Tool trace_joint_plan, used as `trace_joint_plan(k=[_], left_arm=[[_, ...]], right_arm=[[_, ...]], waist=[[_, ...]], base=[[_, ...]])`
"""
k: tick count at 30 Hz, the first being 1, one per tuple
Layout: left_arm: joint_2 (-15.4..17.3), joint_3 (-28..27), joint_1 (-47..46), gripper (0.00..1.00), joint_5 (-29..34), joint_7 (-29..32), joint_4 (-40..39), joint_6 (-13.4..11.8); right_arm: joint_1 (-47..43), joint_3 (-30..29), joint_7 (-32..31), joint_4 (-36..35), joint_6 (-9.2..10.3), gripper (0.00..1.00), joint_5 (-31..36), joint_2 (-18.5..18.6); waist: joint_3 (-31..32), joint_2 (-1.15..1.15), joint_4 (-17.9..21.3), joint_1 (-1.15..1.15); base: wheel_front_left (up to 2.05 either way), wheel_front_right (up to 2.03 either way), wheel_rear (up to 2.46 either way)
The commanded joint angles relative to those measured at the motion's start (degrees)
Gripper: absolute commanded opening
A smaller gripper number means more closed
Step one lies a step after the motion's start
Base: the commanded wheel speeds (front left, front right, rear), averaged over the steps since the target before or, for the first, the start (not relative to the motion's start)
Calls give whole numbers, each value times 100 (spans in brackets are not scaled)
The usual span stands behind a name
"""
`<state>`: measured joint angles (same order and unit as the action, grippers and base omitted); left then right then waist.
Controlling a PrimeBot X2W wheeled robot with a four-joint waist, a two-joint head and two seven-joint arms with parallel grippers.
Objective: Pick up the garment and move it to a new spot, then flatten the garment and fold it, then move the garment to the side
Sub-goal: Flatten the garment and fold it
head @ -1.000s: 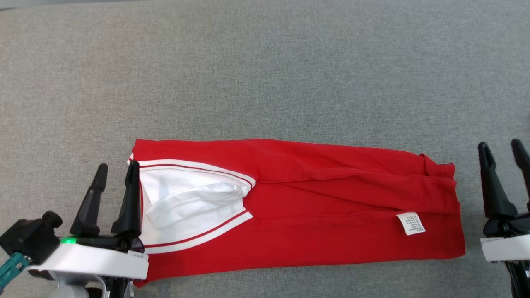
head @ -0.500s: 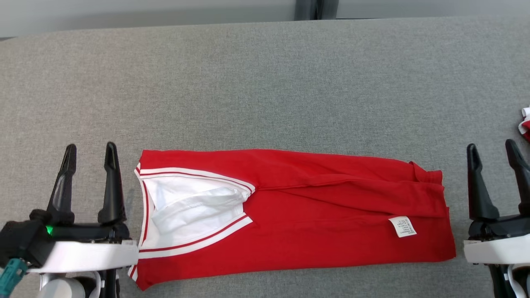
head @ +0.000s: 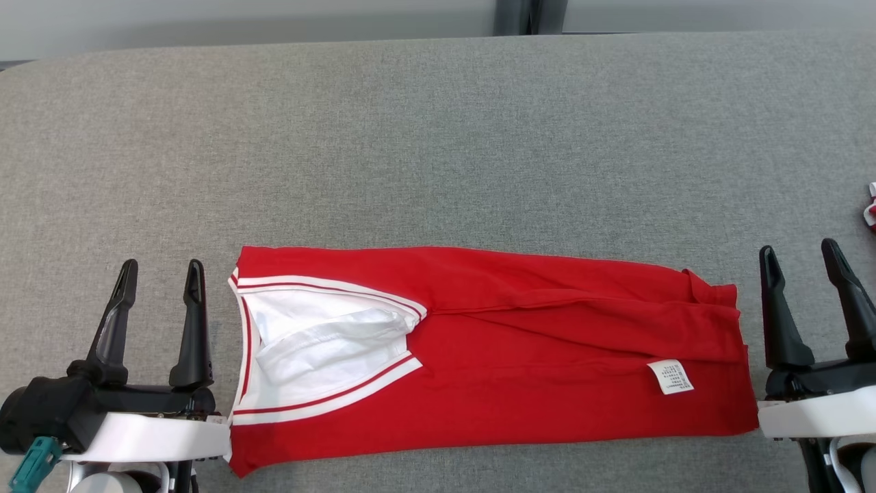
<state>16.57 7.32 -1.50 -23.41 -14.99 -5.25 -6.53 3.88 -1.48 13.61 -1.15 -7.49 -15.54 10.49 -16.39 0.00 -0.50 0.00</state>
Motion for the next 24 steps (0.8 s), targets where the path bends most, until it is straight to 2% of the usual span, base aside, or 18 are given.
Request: trace_joint_plan(k=[1, 8, 24], left_arm=[[-24, -39, -65, 100, 36, -26, 5, 43], [-144, -76, -135, 100, 132, -27, 48, 136], [-318, -123, -197, 100, 225, -27, 228, 268]], right_arm=[[59, -41, 6, 28, -1, 100, -30, 48], [24, -214, -61, 697, -1, 100, -136, 173], [100, 926, 27, 2534, -2, 100, -885, -76]], waist=[[-7, 0, -3, 0], [-77, 0, -69, 0], [-217, 0, -126, 0]], base=[[0, 0, 0], [0, 0, 0], [0, 0, 0]])
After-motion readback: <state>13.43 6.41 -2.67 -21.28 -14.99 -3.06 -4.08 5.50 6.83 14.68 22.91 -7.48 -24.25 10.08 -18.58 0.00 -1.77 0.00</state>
